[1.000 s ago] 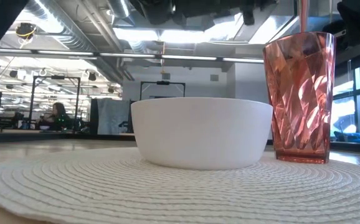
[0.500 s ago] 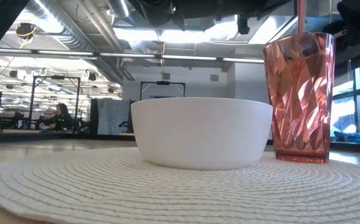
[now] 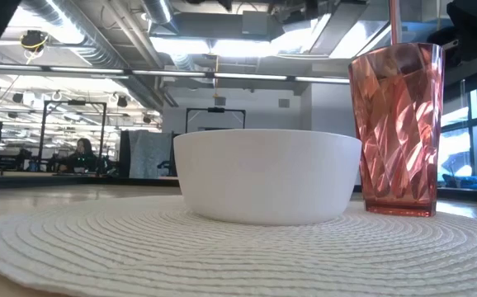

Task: Pick & Place Utensil
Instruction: Put the pink fork into the white bowl on the white mat

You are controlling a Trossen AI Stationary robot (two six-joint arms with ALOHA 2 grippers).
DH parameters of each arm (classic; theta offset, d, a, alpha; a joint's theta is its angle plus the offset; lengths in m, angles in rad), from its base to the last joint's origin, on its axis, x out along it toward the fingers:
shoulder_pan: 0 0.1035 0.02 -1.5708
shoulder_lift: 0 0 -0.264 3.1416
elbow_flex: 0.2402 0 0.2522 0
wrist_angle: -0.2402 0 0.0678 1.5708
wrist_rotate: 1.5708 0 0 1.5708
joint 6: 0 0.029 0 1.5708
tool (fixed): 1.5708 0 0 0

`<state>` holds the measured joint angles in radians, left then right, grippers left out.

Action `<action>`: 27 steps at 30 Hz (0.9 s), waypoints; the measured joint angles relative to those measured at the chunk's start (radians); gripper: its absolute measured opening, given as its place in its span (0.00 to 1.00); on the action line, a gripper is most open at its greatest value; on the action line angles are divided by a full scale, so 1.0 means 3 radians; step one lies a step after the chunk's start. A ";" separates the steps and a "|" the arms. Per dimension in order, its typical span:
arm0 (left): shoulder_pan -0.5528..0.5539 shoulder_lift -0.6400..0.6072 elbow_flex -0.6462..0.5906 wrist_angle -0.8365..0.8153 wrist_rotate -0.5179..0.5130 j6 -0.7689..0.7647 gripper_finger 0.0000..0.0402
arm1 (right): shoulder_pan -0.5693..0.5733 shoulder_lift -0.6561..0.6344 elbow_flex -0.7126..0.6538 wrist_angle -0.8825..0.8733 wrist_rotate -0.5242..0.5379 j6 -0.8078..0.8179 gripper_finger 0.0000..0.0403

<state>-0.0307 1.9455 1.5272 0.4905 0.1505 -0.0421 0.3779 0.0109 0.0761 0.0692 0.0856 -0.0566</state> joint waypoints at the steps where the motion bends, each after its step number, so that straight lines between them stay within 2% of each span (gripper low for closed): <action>1: 0.0000 -0.0081 0.0000 -0.0105 -0.0001 0.0002 0.31 | 0.0000 0.0000 0.0000 -0.0001 -0.0001 0.0000 0.05; 5: -0.0002 -0.0533 -0.0001 -0.0610 -0.0012 0.0143 0.37 | 0.0001 0.0000 0.0000 -0.0001 -0.0001 0.0013 0.05; 7: -0.0005 -0.0846 -0.0001 -0.1032 -0.0156 0.0251 0.38 | 0.0000 0.0000 0.0000 0.0000 0.0000 0.0013 0.05; 9: -0.0019 -0.1180 -0.0026 -0.1515 -0.0531 0.0389 0.37 | 0.0001 0.0000 0.0000 -0.0002 -0.0002 0.0013 0.05; 11: -0.0033 -0.1518 -0.0211 -0.1769 -0.1094 0.0467 0.33 | 0.0000 0.0000 0.0000 0.0000 0.0000 0.0013 0.05; 13: -0.0011 -0.1870 -0.0571 -0.1821 -0.1481 0.0465 0.26 | 0.0001 0.0000 0.0000 -0.0003 -0.0002 0.0013 0.05; 14: 0.0018 -0.2041 -0.0787 -0.1799 -0.1524 0.0442 0.22 | 0.0001 0.0000 0.0000 -0.0002 -0.0001 0.0010 0.05; 16: 0.0114 -0.2398 -0.1295 -0.1680 -0.1467 0.0364 0.12 | 0.0001 0.0000 0.0000 -0.0001 -0.0001 -0.0003 0.05; 18: 0.0258 -0.2720 -0.1829 -0.1491 -0.1263 0.0242 0.03 | 0.0001 0.0000 0.0000 -0.0001 0.0000 0.0003 0.05; 20: 0.0450 -0.2972 -0.2348 -0.1336 -0.1118 0.0068 0.02 | 0.0001 0.0000 0.0000 0.0011 0.0000 0.0006 0.05; 23: 0.0704 -0.3180 -0.3012 -0.1009 -0.1093 -0.0204 0.00 | 0.0000 0.0000 0.0000 0.0091 0.0001 0.0001 0.05; 27: 0.0958 -0.3161 -0.3526 -0.0747 -0.0885 -0.0378 0.00 | 0.0001 0.0000 0.0000 0.0132 0.0004 -0.0001 0.05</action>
<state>0.2566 0.9972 0.4694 0.2665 -0.1151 -0.1554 0.3782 0.0109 0.0761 0.1088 0.0867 -0.0570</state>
